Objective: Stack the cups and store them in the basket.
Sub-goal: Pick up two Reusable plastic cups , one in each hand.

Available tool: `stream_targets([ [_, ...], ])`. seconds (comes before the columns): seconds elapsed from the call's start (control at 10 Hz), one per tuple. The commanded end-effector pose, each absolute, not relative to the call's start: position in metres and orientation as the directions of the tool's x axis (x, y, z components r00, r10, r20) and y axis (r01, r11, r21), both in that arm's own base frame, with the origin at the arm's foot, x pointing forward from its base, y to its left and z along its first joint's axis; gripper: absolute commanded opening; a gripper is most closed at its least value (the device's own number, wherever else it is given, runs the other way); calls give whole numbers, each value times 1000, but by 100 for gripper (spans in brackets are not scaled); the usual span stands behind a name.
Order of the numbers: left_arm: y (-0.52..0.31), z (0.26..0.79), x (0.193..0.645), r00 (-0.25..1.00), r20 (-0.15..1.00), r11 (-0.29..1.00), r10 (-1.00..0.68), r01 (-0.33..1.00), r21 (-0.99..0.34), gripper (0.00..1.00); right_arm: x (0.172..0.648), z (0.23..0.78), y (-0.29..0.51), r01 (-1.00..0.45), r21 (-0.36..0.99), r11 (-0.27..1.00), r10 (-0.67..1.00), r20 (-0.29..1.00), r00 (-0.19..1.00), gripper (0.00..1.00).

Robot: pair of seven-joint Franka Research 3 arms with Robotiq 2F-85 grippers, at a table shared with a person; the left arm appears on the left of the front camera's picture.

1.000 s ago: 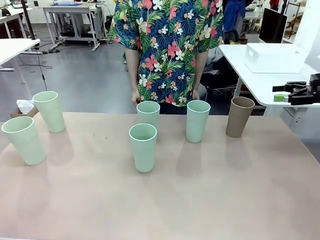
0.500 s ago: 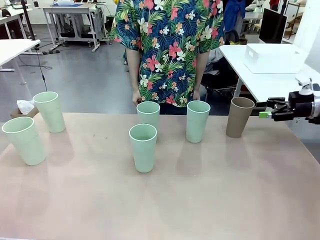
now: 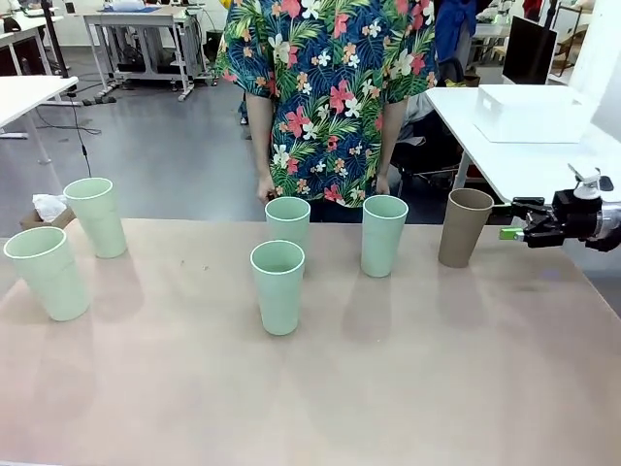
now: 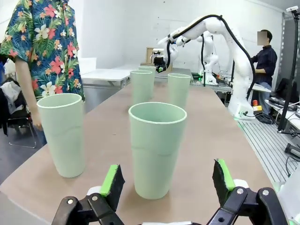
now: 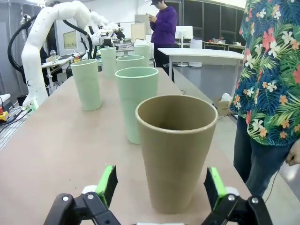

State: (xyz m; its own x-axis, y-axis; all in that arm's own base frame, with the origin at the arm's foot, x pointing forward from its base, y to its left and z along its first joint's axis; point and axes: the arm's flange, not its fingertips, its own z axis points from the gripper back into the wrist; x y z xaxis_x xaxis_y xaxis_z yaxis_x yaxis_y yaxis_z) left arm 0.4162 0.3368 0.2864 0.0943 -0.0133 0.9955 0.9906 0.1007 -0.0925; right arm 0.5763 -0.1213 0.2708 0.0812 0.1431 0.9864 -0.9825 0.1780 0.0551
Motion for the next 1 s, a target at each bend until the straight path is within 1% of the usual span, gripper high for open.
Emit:
stream_targets([
  [0.0, 324, 281, 404, 69, 997, 85, 21, 994, -71, 100, 582, 265, -117, -985, 45, 169, 122, 990, 66, 100],
  [0.3, 313, 276, 401, 39, 997, 108, 59, 993, -45, 100, 577, 266, -118, -981, 53, 187, 104, 992, 74, 100],
  [0.6, 297, 267, 425, 42, 996, 86, 80, 995, -49, 100, 575, 266, -117, -979, 69, 194, 108, 990, 92, 100],
  [0.9, 280, 267, 448, 55, 995, 15, 86, 998, -57, 100, 576, 263, -118, -977, 86, 195, 108, 988, 108, 100],
])
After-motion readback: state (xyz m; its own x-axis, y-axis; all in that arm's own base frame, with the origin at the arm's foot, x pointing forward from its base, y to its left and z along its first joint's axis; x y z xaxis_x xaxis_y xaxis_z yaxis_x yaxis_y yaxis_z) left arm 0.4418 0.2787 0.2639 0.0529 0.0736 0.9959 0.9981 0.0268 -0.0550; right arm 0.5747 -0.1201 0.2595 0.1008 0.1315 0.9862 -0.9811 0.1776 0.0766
